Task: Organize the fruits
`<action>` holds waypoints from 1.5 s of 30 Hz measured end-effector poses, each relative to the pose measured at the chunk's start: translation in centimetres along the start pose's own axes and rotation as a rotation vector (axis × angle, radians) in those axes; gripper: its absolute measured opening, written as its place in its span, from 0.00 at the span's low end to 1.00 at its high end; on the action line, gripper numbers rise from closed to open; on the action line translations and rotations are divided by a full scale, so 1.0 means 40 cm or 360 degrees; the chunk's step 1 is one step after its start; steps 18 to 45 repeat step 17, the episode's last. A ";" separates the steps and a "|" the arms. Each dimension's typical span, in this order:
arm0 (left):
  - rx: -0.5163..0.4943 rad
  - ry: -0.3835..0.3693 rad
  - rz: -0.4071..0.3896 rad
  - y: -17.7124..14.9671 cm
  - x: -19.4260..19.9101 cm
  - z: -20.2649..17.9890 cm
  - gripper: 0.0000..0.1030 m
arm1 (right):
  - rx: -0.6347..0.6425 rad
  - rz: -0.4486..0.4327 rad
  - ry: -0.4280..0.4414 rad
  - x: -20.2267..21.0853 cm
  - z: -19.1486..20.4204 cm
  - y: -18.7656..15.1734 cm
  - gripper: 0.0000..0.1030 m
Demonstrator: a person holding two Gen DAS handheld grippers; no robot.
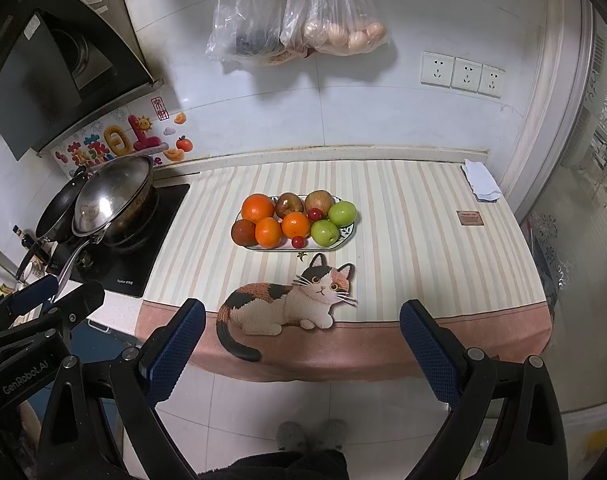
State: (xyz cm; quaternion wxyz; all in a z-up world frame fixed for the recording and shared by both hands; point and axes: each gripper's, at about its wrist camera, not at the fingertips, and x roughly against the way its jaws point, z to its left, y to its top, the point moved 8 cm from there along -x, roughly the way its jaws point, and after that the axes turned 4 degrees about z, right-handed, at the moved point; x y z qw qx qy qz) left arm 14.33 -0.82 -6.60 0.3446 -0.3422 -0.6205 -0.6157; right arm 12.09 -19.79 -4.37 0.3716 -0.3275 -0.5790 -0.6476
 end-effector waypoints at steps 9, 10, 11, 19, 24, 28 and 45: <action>-0.0007 -0.0003 0.0005 -0.001 -0.002 0.004 0.74 | -0.0004 0.0007 -0.0013 -0.005 0.001 -0.007 0.97; -0.0006 -0.0003 0.0004 -0.001 -0.002 0.005 0.74 | -0.0006 0.0005 -0.0012 -0.004 0.002 -0.006 0.97; -0.0005 -0.0006 0.0006 -0.003 -0.003 0.007 0.74 | -0.0002 0.0004 -0.0013 -0.004 0.003 -0.005 0.97; -0.0007 -0.0005 -0.0007 -0.008 0.001 0.009 0.74 | -0.0003 0.0008 -0.0014 -0.010 0.009 -0.012 0.97; -0.0007 -0.0005 -0.0007 -0.008 0.001 0.009 0.74 | -0.0003 0.0008 -0.0014 -0.010 0.009 -0.012 0.97; -0.0007 -0.0005 -0.0007 -0.008 0.001 0.009 0.74 | -0.0003 0.0008 -0.0014 -0.010 0.009 -0.012 0.97; -0.0007 -0.0005 -0.0007 -0.008 0.001 0.009 0.74 | -0.0003 0.0008 -0.0014 -0.010 0.009 -0.012 0.97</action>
